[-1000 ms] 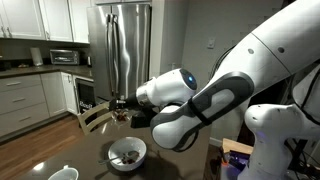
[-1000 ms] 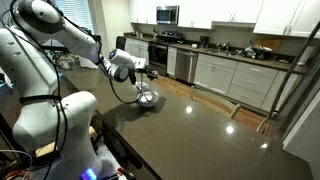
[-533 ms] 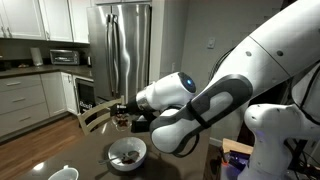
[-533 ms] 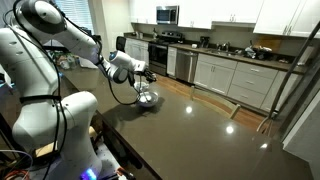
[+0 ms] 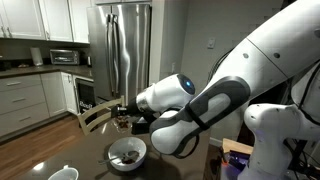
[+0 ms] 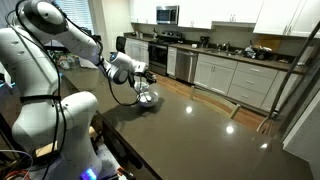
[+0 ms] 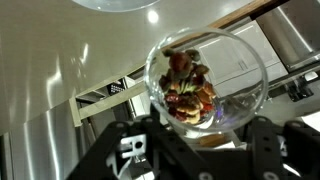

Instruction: Pour the contents of the glass cup into the bowl

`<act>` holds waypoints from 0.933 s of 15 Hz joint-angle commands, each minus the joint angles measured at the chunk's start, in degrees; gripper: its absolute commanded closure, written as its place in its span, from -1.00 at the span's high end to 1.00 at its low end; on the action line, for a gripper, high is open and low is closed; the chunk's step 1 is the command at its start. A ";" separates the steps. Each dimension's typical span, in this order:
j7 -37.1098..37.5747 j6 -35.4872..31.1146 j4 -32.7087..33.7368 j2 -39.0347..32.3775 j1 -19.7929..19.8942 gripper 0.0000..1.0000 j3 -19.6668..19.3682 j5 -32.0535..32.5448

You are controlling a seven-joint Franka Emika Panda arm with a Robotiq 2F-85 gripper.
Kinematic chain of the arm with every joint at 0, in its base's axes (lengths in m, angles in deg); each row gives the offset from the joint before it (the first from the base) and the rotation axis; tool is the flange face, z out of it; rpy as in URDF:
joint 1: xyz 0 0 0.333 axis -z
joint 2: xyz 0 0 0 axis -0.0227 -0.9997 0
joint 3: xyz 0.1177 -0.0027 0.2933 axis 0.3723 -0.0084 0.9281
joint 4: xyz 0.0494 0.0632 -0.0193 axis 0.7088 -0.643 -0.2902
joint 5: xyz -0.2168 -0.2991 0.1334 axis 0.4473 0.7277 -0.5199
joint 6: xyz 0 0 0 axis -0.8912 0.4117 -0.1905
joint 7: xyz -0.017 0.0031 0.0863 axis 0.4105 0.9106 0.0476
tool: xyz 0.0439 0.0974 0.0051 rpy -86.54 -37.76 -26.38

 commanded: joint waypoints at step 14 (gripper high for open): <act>0.71 -2.49 -1.40 -3.08 3.30 -0.15 6.11 -0.09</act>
